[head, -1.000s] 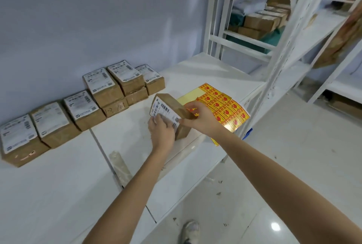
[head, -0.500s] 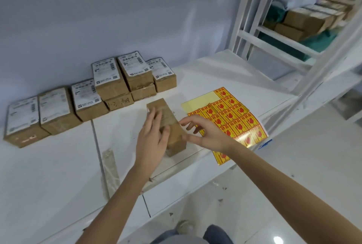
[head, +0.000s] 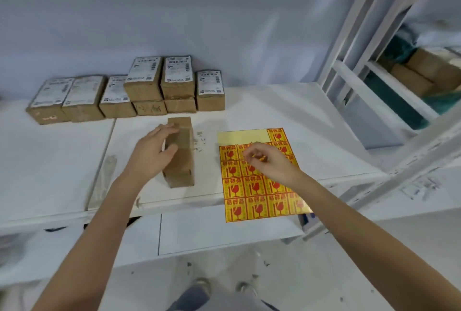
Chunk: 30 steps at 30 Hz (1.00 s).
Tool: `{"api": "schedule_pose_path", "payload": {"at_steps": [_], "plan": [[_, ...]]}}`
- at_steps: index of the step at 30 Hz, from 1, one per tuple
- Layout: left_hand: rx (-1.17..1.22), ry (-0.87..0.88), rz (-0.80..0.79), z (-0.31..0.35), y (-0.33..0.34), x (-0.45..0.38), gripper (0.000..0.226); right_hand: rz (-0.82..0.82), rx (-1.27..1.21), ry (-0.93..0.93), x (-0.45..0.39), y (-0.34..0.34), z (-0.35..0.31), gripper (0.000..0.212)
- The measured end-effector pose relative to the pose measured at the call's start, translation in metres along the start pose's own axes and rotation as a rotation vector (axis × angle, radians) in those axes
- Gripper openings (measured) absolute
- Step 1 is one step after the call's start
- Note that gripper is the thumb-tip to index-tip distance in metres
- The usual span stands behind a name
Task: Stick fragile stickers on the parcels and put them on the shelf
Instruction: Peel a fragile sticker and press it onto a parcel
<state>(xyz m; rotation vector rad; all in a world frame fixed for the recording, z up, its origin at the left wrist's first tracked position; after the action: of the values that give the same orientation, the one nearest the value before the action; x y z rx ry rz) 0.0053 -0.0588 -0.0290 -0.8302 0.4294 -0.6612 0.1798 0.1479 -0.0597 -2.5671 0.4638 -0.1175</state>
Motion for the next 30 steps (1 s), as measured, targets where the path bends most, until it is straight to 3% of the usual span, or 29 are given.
{"api": "schedule_pose_path", "payload": {"at_steps": [3, 6, 11, 16, 19, 23, 27, 30], "plan": [[-0.224, 0.067, 0.143, 0.025, -0.003, 0.003, 0.036, -0.039, 0.043, -0.002, 0.001, -0.006, 0.01, 0.011], [-0.231, 0.211, 0.265, 0.071, 0.022, 0.017, 0.032, 0.018, 0.211, -0.03, 0.001, -0.013, 0.021, 0.018], [-0.281, 0.196, -0.082, 0.1, 0.125, 0.01, 0.047, 0.045, 0.665, -0.202, -0.006, -0.013, 0.026, 0.045], [-0.377, 0.156, -0.153, 0.089, 0.165, -0.01, 0.06, -0.065, 0.852, -0.188, -0.018, -0.005, 0.042, 0.053], [-0.417, 0.161, -0.149, 0.087, 0.172, -0.013, 0.08, -0.088, 0.887, -0.168, -0.018, -0.009, 0.056, 0.067], [-0.427, 0.204, -0.067, 0.083, 0.176, -0.012, 0.058, -0.101, 0.935, -0.174, -0.014, -0.011, 0.066, 0.073], [-0.425, 0.189, -0.034, 0.097, 0.171, -0.021, 0.055, -0.11, 0.851, -0.191, -0.016, -0.01, 0.066, 0.069], [-0.511, 0.185, -0.023, 0.112, 0.164, -0.041, 0.037, -0.09, 0.654, -0.158, -0.022, -0.02, 0.061, 0.051]]}}
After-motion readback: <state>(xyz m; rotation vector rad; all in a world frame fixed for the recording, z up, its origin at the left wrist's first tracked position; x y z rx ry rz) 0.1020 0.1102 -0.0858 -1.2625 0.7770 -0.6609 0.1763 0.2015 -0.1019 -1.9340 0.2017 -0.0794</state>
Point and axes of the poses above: each hand's wrist, its own x-axis away from the middle knuckle, its own y-axis out of the palm, z = x × y, the point moved 4 cm from there along -x, towards the middle knuckle
